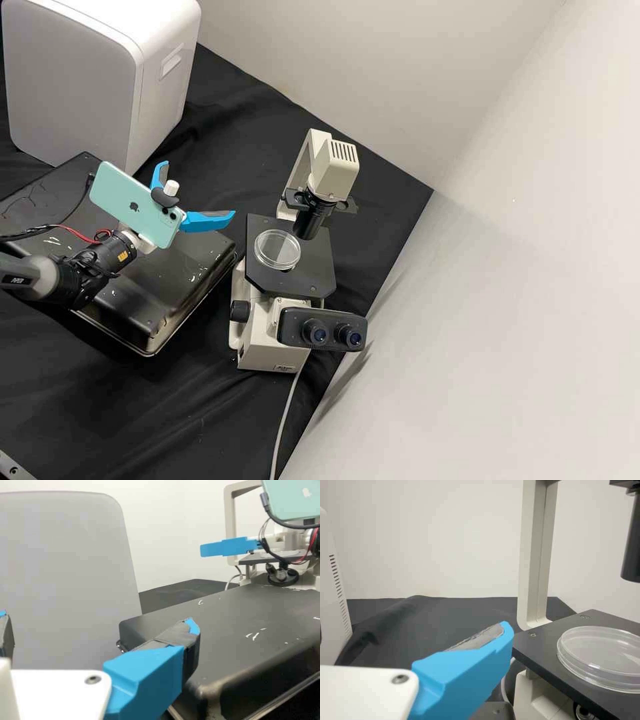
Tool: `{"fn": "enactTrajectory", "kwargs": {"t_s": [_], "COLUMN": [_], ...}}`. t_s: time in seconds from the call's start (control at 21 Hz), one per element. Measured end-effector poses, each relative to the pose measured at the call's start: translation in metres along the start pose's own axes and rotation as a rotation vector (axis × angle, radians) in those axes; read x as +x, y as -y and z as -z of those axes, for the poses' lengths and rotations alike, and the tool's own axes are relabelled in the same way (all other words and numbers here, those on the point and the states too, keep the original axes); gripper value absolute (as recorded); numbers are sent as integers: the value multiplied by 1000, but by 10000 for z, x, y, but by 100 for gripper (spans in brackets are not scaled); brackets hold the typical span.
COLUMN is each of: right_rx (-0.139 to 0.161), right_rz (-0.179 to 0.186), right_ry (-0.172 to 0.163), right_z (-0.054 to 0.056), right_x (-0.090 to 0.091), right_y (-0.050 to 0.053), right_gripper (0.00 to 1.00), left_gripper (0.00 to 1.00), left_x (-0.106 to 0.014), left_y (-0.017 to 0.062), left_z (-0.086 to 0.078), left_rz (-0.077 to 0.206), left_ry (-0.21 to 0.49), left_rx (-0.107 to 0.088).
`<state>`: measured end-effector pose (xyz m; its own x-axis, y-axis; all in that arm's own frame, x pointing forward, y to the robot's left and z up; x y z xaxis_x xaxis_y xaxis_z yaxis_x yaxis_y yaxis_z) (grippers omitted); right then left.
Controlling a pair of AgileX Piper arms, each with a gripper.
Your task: Place the petri dish on the bench
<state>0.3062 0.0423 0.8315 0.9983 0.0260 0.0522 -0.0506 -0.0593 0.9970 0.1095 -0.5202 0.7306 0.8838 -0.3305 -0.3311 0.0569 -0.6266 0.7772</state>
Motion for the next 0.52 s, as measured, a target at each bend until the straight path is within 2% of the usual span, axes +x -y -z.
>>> {"fn": "enactTrajectory", "kwargs": {"t_s": [0.1,0.19,0.52], "right_rx": [-5,-5,-6], "right_rz": [0,0,-9], "right_ry": [0,0,7], "right_z": [0,0,-27], "right_x": [0,0,-9], "right_y": [0,0,-20], "right_gripper": [100,100,100], "left_gripper": [100,100,100], "left_x": [-5,-10,-13], "left_y": [2,4,4], "left_z": [-13,-25,-33], "left_rz": [2,3,3], "left_ry": [8,17,22], "left_rx": [2,18,19]}}
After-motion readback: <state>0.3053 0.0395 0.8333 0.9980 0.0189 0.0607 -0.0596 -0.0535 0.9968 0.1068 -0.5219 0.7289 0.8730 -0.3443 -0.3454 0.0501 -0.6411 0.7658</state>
